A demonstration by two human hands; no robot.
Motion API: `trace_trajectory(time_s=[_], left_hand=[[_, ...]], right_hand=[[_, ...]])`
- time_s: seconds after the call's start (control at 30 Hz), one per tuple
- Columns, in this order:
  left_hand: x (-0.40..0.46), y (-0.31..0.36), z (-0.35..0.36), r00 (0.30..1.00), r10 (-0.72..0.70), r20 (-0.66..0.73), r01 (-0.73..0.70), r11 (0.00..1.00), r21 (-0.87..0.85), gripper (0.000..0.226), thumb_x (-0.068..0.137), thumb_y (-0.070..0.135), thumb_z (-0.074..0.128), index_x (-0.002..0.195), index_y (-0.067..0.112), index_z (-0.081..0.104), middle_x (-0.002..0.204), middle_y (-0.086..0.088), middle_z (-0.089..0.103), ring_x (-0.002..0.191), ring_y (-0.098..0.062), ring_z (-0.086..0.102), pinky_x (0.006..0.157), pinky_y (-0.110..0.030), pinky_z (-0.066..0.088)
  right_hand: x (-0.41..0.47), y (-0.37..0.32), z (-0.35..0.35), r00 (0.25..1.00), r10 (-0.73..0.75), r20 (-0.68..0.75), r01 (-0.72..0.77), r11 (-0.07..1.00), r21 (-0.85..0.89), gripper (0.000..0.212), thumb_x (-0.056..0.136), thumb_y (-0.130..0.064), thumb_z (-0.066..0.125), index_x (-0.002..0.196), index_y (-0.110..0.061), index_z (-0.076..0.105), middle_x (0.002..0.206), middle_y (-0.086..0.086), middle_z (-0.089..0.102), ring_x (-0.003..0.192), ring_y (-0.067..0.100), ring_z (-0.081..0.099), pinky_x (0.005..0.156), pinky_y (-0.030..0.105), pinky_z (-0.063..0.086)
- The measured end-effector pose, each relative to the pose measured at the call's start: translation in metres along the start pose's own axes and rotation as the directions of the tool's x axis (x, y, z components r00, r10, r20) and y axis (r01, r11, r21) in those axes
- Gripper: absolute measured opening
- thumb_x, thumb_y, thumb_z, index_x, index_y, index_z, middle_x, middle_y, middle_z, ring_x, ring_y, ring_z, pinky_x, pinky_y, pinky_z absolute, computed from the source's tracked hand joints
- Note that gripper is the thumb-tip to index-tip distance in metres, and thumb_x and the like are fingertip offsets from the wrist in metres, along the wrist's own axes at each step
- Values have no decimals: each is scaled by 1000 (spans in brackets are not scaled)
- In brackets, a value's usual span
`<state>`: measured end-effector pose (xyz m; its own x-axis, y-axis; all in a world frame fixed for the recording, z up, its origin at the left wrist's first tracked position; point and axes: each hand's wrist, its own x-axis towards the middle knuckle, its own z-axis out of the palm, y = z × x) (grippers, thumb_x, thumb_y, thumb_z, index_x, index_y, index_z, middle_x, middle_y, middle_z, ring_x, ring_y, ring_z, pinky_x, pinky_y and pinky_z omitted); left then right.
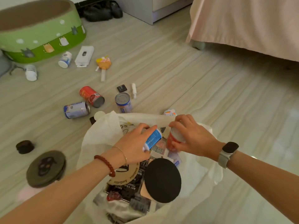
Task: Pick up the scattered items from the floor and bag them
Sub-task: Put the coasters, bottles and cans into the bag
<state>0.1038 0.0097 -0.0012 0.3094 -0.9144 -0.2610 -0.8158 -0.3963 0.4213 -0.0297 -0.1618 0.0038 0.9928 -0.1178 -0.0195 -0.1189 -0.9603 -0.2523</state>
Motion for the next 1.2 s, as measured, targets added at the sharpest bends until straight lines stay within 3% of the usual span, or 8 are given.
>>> trace_trajectory(time_s=[0.23,0.33,0.53,0.7,0.83,0.9,1.07,1.2], left_hand=[[45,-12,14,998,-10,-69,18,993,120,68,83,18,51,142,17,19,150,-5,23,121,-31,44,98,-42,41],[52,-14,19,998,-52,-30,53,998,46,67,84,21,52,143,19,20,149,-4,25,120,-32,47,95,-43,45],[59,-29,23,995,-88,-52,86,995,-44,53,81,17,56,132,15,43,132,-7,41,115,-24,47,98,-34,41],[57,-32,29,996,-92,-15,92,995,39,43,87,22,52,129,20,44,136,-2,47,120,-21,47,100,-35,41],[63,-27,34,899,265,-348,-123,916,381,29,80,29,48,99,16,65,101,-4,69,90,-22,63,79,-32,41],[63,-28,32,816,317,-484,-22,853,522,26,79,26,50,97,15,65,100,-5,69,94,-21,54,79,-34,32],[58,-50,13,889,-376,-261,453,801,391,47,92,42,40,132,16,41,122,-15,58,114,-33,50,96,-45,32],[55,-67,0,870,-417,-262,396,909,-132,33,95,29,40,95,3,60,94,-24,66,89,-39,60,74,-42,45]], right_hand=[[21,16,38,993,-69,98,80,990,-112,50,65,-32,77,104,-13,52,98,14,60,82,31,58,58,38,55],[20,13,50,987,-69,142,75,997,-34,47,76,-33,68,114,-14,50,113,12,57,99,30,55,78,40,50],[10,31,52,953,299,-50,-276,924,265,48,86,-42,34,115,-11,56,118,9,59,111,31,53,91,39,42],[17,37,60,743,590,317,-669,640,378,54,93,-48,35,136,-15,37,137,10,46,125,28,43,103,42,36],[22,45,56,662,660,356,-747,621,238,45,96,-40,27,134,-18,39,134,8,50,126,29,39,102,45,27],[22,52,54,623,659,422,-773,601,203,42,95,-33,34,128,-11,46,130,10,54,121,30,46,99,41,33],[22,51,57,690,665,287,-708,535,462,24,93,-11,38,96,-4,61,105,16,66,91,30,57,75,31,43],[29,45,40,721,691,44,-625,622,472,20,93,-11,36,90,-11,56,99,13,64,91,36,56,81,42,46]])
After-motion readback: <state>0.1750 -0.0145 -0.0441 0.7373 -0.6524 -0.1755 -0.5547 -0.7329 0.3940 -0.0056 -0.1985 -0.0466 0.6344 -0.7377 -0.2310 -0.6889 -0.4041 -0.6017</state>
